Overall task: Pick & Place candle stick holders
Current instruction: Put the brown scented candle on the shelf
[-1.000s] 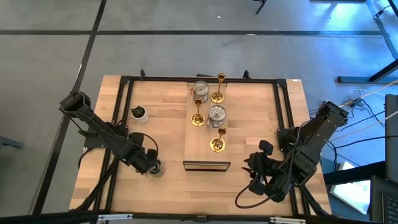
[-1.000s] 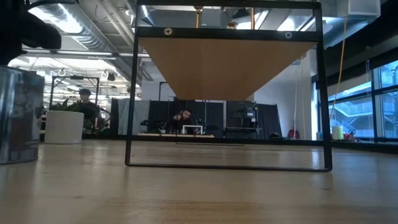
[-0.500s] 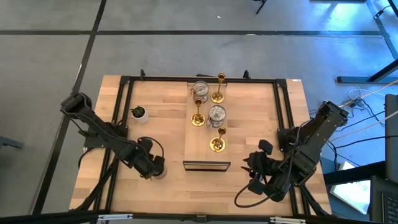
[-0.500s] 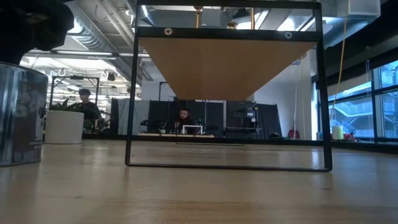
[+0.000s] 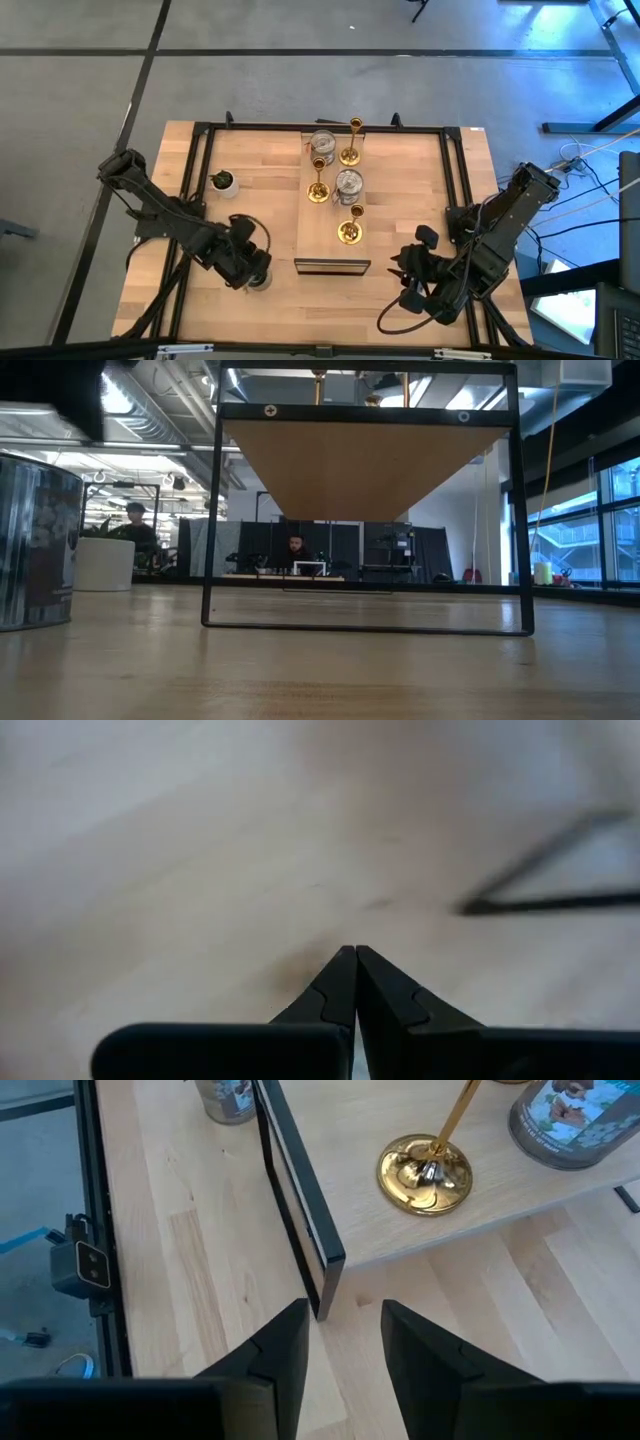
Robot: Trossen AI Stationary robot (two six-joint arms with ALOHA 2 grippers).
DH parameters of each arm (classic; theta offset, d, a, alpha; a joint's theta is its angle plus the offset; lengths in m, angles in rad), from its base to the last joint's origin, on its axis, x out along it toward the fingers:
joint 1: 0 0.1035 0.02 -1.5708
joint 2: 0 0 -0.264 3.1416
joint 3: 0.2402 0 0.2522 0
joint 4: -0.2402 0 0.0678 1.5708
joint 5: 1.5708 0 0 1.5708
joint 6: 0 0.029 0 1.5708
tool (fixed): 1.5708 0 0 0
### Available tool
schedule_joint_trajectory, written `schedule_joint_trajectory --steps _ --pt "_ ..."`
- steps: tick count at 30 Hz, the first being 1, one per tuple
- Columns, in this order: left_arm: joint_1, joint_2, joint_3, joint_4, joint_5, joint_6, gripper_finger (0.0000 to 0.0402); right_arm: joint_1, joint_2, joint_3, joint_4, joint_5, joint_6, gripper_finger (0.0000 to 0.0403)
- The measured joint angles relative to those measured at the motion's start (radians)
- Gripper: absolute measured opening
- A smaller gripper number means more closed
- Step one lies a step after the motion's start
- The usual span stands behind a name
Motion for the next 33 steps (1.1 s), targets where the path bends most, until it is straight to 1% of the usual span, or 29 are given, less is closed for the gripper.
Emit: schedule_joint_trajectory --steps 3,4,6,8,10,12,13,15,18,20,23,28,30,33 --pt "0.016 0.001 0.076 0.083 0.022 0.209 0.0001 0.0 0.0 0.0 -0.002 -0.007 0.0 0.013" --pt "0.022 0.002 0.095 0.111 0.049 0.265 0.0001 0.0 0.0 0.0 -0.003 -0.009 0.0 0.013" --pt "0.04 0.002 0.115 0.14 0.147 0.337 0.0003 0.0 0.0 0.0 -0.003 -0.009 0.0 0.013" --pt "0.063 0.002 0.117 0.148 0.274 0.363 0.0012 0.0 0.0 0.0 -0.003 -0.007 0.0 0.013" --pt "0.086 0.003 0.117 0.138 0.39 0.366 0.0033 0.0 0.0 0.0 -0.003 -0.002 0.0 0.013" --pt "0.106 0.003 0.117 0.139 0.459 0.364 0.0062 0.0 0.0 0.0 -0.002 0.003 0.0 0.013" --pt "0.116 0.003 0.117 0.143 0.478 0.356 0.0078 0.0 0.0 0.0 -0.002 0.006 0.0 0.013" --pt "0.13 0.003 0.117 0.158 0.494 0.343 0.0113 0.0 0.0 0.0 0.0 0.007 -0.001 0.013" --pt "0.138 0.011 0.117 0.169 0.49 0.307 0.0162 0.0 0.0 0.0 0.0 0.007 -0.001 0.013" --pt "0.133 0.033 0.117 0.168 0.495 0.297 0.0189 0.0 0.0 0.0 0.0 0.002 0.0 0.013" --pt "0.126 0.081 0.117 0.17 0.533 0.273 0.0222 0.0 0.0 0.0 0.0 -0.007 0.0 0.013" --pt "0.113 0.174 0.124 0.191 0.583 0.25 0.0268 0.0 0.0 0.0 0.001 -0.009 0.0 0.013" --pt "0.11 0.194 0.147 0.169 0.581 0.251 0.0281 0.0 0.0 0.0 0.004 -0.009 0.0 0.013" --pt "0.109 0.196 0.183 0.149 0.542 0.238 0.0292 0.0 0.0 0.0 0.013 -0.01 0.0 0.013"
